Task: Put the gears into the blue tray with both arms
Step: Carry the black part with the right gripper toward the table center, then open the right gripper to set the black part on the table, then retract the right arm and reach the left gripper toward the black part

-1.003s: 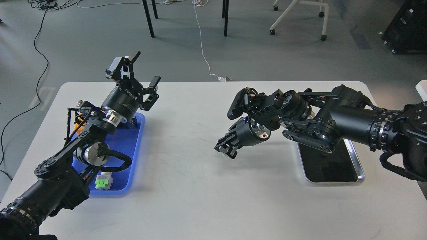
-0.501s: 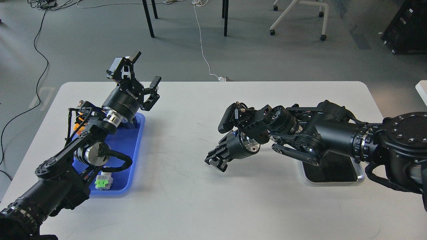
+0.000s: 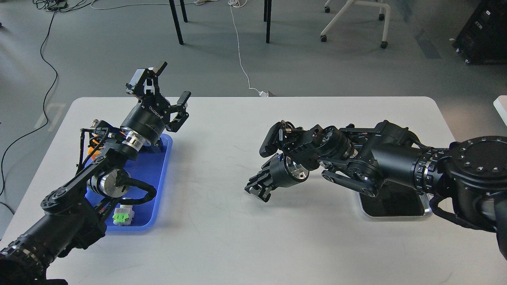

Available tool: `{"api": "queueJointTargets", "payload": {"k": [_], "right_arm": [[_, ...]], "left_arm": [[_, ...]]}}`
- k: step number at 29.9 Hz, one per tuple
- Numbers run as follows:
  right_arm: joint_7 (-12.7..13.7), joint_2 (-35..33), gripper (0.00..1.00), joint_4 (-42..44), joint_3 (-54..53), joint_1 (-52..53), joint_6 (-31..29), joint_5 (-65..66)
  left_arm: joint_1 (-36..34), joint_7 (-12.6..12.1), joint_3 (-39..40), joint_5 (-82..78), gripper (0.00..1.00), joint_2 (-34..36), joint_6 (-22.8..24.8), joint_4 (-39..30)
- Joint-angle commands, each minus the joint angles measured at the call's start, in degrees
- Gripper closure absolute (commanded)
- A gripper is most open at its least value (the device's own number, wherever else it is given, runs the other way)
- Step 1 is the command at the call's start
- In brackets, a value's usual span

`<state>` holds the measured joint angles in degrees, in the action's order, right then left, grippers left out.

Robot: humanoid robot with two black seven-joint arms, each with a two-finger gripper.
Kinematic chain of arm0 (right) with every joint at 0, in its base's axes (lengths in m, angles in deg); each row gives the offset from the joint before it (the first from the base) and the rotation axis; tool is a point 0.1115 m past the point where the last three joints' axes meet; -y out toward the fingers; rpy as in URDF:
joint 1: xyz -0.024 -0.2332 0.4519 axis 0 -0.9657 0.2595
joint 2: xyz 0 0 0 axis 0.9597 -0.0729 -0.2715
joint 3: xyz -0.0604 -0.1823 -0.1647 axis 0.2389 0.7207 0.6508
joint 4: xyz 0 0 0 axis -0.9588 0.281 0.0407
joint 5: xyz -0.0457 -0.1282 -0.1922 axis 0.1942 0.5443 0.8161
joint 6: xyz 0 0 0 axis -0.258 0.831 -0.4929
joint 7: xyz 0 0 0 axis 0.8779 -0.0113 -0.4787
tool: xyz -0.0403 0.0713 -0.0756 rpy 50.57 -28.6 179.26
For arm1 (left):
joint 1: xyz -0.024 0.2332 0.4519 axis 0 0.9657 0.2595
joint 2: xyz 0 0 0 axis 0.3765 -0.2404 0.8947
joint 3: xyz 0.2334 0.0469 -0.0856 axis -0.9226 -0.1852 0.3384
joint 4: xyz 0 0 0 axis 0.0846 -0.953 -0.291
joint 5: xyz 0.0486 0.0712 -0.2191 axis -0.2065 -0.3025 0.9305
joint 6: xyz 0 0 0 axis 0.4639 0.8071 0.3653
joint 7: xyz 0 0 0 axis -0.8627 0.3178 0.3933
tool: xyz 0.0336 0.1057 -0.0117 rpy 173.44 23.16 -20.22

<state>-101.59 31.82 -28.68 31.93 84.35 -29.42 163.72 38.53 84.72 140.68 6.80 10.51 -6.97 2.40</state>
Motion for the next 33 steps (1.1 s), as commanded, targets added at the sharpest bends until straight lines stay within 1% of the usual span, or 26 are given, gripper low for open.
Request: {"api": "queueJointTargets", "payload": {"k": [1,3,4,6,8,9,12,17,21,23,24,26,28,30,33], "right_arm": [[0.01,0.00,0.57,0.17,0.01,0.00,-0.01,0.01],[0.01,0.00,0.40,0.17,-0.08,0.00,0.08,-0.08],[0.01,0.00,0.33,0.17,-0.17,0.09,0.26,-0.08],[0.01,-0.18,0.29,0.08,-0.25,0.61,0.96,-1.30],[0.01,-1.93,0.22,-0.53,-0.43,1.49,1.49,-4.72],[0.01,-3.59,0.16,-0.97,-0.69,2.28,1.66,-7.09],[0.01,-9.03,0.06,-3.25,-1.57,4.22,1.66,-15.25],[0.01,-17.65,0.04,-5.72,-7.62,2.91,1.66,-31.16],[0.01,-21.79,0.03,-5.81,-15.44,-4.38,1.66,-48.56],[0.01,-22.94,0.03,-5.72,-20.62,-8.68,1.66,-55.77],[0.01,-23.20,0.03,-5.72,-22.99,-11.05,1.66,-58.76],[0.01,-23.29,0.02,-5.72,-25.56,-13.52,1.58,-61.24],[0.01,-23.29,0.02,-5.63,-32.12,-18.69,1.40,-65.27],[0.01,-23.29,0.02,-5.81,-36.36,-22.05,1.22,-67.83],[0.01,-23.29,0.02,-6.07,-42.95,-27.58,0.87,-73.80]], "left_arm": [[0.00,0.00,0.00,0.01,0.00,0.00,0.04,0.00],[0.00,0.00,0.00,0.01,0.00,0.00,0.04,-0.08],[0.00,0.00,0.00,0.01,0.00,0.00,0.04,-0.09],[0.00,0.00,0.00,0.01,0.00,0.08,0.04,0.00],[0.00,-0.08,0.00,0.01,0.00,0.17,-0.05,-0.08],[0.00,-0.09,0.00,0.18,0.00,0.17,-0.05,0.00],[0.00,-0.17,0.09,0.44,0.00,0.78,-0.31,0.00],[-0.26,-0.17,0.18,0.53,0.00,3.24,-2.42,0.09],[-3.42,-0.61,-0.96,0.45,0.00,7.19,-3.39,0.27],[-3.61,-2.45,-1.32,0.53,0.00,9.22,-3.39,0.27],[-3.69,-3.94,-1.32,0.53,0.00,10.27,-3.39,0.27],[-3.61,-5.35,-1.32,0.53,0.00,11.42,-3.39,0.18],[-3.52,-7.29,-0.62,0.62,0.00,13.17,-3.47,0.09],[-3.60,-7.29,-0.35,0.62,0.00,13.62,-3.04,0.18],[-3.52,-6.24,-0.35,0.53,0.00,14.41,-2.42,0.00]]}}
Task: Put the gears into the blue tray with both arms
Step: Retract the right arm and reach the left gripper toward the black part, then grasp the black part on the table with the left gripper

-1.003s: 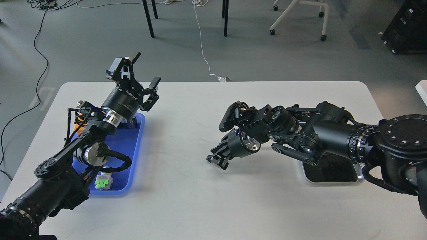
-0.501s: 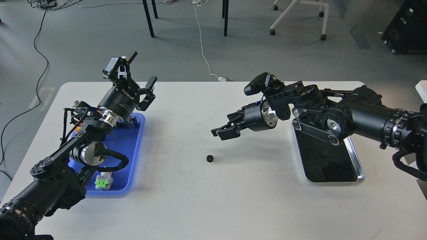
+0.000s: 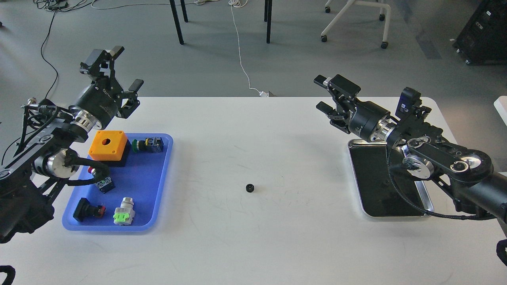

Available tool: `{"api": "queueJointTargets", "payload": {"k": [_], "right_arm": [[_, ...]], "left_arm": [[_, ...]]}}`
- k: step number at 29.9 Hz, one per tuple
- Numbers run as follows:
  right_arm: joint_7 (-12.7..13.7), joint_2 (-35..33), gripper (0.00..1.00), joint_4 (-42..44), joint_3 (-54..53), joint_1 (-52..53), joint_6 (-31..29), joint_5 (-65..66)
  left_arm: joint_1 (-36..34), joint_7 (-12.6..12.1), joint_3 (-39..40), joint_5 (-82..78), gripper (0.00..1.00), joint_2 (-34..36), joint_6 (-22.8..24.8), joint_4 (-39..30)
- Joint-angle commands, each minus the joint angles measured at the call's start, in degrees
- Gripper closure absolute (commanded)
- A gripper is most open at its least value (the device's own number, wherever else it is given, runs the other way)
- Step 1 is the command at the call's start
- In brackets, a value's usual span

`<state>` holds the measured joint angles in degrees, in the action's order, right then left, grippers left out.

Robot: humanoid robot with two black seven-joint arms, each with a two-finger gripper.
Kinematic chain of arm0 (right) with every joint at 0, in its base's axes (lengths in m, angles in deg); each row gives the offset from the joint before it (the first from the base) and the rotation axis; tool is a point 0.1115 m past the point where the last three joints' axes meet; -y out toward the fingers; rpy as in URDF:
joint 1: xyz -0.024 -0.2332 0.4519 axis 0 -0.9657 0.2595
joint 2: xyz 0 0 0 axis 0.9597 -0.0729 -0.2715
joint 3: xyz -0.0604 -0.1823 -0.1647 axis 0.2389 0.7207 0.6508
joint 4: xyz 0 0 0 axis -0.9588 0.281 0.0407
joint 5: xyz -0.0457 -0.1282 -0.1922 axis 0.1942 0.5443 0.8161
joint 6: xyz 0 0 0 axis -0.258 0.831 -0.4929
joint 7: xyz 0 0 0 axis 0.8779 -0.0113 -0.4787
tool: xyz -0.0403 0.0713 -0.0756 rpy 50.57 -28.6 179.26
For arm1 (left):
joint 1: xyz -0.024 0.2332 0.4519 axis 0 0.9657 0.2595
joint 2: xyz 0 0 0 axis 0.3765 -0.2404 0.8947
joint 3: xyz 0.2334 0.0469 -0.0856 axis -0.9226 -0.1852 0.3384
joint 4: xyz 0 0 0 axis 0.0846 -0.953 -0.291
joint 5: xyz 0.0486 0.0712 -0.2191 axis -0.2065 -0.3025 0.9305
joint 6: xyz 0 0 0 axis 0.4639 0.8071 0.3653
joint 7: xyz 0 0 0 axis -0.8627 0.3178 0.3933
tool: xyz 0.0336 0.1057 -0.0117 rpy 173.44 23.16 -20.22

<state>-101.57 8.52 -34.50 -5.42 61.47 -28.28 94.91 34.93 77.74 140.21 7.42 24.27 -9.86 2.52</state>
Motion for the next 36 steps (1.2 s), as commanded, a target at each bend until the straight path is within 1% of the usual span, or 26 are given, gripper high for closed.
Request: {"api": "queueJointTargets", "payload": {"k": [1,4,5,6,10,12,14,16,18,20,23,27,31,36], "right_arm": [[-0.02,0.00,0.02,-0.51,-7.02,-6.11,-0.27,-7.19],[-0.02,-0.26,0.02,-1.13,-9.22,-9.28,-0.79,-14.04],[-0.02,-0.96,0.02,-1.39,-9.57,-9.90,-1.58,-16.42],[-0.02,-2.27,0.02,-1.57,-9.67,-10.34,-2.89,-18.88],[-0.02,-6.67,0.02,-1.48,-9.58,-10.87,-7.29,-26.18],[-0.02,-7.99,0.02,-1.48,-9.67,-11.48,-7.74,-26.90],[-0.02,-8.96,0.02,-1.48,-9.84,-12.28,-8.00,-26.99],[-0.02,-10.02,0.02,-1.57,-9.93,-13.15,-8.62,-27.16],[-0.02,-11.16,0.02,-1.57,-9.93,-14.12,-10.46,-27.51],[-0.02,-12.21,0.02,-1.48,-9.84,-15.44,-12.80,-27.87],[-0.02,-12.83,0.02,-1.39,-9.05,-16.76,-12.80,-27.95],[-0.02,-12.83,0.02,-1.13,-9.49,-17.38,-12.80,-27.95],[-0.02,-12.92,0.02,-0.87,-9.49,-17.90,-12.80,-27.87],[-0.02,-13.62,0.02,-0.78,-9.49,-18.34,-12.80,-27.87]], "left_arm": [[0.08,1.96,-0.06,-0.27,0.00,0.65,0.30,-0.11],[-0.09,8.11,-0.85,-1.93,0.00,0.74,-0.23,-0.46],[-0.10,9.52,-0.94,-3.33,0.00,0.74,-0.23,-1.16],[-0.01,10.29,-0.94,-5.43,0.00,1.00,-0.23,-2.56],[0.96,10.29,-1.02,-20.08,0.00,2.23,0.38,-9.85],[1.05,10.29,-1.02,-28.70,0.00,2.06,0.38,-13.72],[0.61,10.29,-2.24,-36.62,0.00,1.97,1.17,-16.19],[-1.05,10.29,-5.93,-44.79,0.00,1.79,2.23,-17.60],[-4.21,10.29,-10.23,-53.14,0.00,1.62,2.58,-19.62],[-7.99,10.29,-16.29,-60.96,0.00,1.62,2.58,-20.76],[-13.61,10.29,-24.64,-71.07,0.00,0.92,2.23,-20.86],[-18.81,10.29,-33.17,-86.36,0.01,-3.73,2.23,-19.72],[-19.70,10.29,-35.65,-98.50,0.01,-8.21,2.14,-16.04],[-20.48,10.29,-37.67,-99.16,0.04,-12.26,1.97,-10.32]]}}
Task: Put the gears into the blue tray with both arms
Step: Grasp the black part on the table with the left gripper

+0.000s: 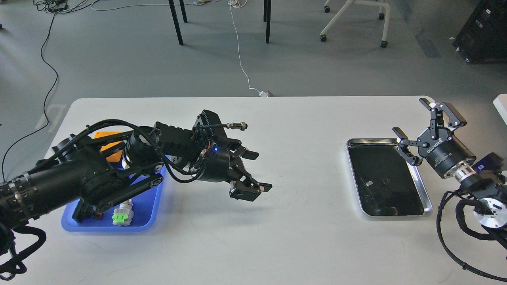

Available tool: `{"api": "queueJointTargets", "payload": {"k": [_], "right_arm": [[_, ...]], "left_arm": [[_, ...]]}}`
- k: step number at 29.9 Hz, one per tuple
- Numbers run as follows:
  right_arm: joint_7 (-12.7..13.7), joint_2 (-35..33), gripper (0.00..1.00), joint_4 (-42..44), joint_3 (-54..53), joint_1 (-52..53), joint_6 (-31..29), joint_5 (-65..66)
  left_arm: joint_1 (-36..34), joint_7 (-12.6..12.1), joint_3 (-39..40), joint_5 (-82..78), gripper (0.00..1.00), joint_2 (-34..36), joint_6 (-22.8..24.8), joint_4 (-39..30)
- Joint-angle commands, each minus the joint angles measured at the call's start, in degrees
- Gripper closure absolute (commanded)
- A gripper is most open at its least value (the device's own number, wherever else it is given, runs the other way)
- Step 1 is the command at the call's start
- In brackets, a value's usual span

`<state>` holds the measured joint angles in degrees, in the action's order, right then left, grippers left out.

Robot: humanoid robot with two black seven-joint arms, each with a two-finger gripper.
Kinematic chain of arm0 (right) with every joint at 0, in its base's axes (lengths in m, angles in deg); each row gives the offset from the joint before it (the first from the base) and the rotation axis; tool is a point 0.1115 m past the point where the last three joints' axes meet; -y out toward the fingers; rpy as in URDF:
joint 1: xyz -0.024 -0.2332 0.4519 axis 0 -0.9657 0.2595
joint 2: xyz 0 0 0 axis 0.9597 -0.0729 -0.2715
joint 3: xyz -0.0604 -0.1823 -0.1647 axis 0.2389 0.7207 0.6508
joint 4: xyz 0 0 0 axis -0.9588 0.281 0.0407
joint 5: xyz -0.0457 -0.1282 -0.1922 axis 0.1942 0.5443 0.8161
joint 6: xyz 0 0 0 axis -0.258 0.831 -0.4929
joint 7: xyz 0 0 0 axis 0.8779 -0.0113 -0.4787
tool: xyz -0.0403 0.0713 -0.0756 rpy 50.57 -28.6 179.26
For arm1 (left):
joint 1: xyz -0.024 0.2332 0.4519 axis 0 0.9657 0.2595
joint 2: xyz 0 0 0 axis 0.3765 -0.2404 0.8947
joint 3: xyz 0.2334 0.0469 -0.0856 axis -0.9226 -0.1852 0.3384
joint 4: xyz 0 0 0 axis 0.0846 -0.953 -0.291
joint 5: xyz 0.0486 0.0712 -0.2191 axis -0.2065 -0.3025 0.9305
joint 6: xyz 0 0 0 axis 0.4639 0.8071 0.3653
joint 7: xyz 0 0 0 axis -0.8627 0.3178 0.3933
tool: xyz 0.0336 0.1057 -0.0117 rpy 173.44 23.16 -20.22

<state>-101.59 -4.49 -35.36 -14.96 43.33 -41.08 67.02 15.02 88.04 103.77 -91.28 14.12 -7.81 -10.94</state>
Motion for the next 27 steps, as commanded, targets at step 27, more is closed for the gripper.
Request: {"api": "queueJointTargets", "payload": {"k": [27], "right_arm": [[0.01,-0.79,0.02,0.08,0.05,-0.37,0.00,0.11]], "left_arm": [[0.31,-0.01,-7.56,-0.46,0.29,-3.70,-0.18,11.06]]}}
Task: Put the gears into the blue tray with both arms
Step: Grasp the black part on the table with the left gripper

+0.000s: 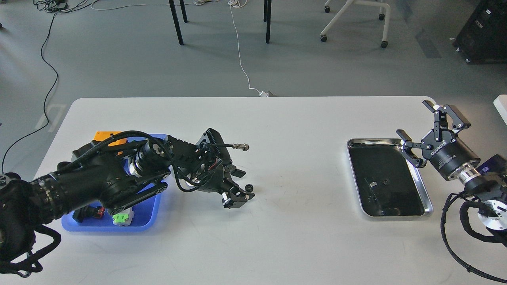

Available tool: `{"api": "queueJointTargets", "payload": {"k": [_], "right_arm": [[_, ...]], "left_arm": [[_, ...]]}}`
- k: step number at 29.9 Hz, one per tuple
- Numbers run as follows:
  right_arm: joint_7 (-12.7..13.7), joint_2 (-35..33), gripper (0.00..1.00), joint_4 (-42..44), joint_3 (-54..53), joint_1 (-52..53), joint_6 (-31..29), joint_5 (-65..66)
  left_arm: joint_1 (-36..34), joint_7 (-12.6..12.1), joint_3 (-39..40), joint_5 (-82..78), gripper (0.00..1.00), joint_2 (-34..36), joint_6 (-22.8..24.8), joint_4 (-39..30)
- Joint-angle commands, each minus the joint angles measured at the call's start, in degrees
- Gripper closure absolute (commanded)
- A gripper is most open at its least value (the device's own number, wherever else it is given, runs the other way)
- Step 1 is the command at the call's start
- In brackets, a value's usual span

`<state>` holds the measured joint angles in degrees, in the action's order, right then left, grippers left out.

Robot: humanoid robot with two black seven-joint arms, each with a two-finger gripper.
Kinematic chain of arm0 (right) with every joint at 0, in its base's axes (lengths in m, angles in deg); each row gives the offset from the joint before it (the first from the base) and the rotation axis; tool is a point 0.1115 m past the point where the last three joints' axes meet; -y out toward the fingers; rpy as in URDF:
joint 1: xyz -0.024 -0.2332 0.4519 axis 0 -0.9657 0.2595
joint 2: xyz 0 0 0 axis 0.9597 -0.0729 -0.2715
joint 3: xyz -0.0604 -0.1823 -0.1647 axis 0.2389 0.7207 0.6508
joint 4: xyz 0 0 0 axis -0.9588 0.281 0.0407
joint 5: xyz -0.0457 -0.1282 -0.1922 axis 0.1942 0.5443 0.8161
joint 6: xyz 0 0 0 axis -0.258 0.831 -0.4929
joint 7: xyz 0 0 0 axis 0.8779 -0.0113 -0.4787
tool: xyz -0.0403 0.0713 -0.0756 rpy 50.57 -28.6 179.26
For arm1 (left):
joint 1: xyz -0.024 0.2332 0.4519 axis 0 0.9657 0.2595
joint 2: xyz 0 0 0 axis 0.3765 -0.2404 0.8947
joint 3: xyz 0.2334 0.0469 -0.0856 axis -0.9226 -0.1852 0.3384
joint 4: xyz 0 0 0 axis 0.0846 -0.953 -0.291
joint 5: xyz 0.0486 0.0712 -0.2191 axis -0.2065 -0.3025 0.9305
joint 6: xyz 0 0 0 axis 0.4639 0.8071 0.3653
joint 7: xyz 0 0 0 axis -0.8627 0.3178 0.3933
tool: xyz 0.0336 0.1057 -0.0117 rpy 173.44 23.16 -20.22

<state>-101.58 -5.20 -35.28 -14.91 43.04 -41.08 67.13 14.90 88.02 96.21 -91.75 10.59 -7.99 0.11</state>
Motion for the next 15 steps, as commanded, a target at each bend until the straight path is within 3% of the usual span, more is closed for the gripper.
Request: {"api": "queueJointTargets", "payload": {"k": [1,6,15], "right_arm": [[0.00,0.01,0.02,0.00,0.00,-0.08,0.00,0.00],[0.00,0.01,0.02,0.00,0.00,-0.17,0.00,0.00],[0.00,0.01,0.02,0.00,0.08,-0.26,0.00,0.00]], "left_arm": [[0.43,0.00,0.00,0.01,0.29,-0.34,0.01,0.01],[0.60,0.00,0.00,0.01,0.32,-0.96,0.01,0.71],[0.60,0.00,0.00,0.01,0.45,-1.22,-0.17,1.15]]}}
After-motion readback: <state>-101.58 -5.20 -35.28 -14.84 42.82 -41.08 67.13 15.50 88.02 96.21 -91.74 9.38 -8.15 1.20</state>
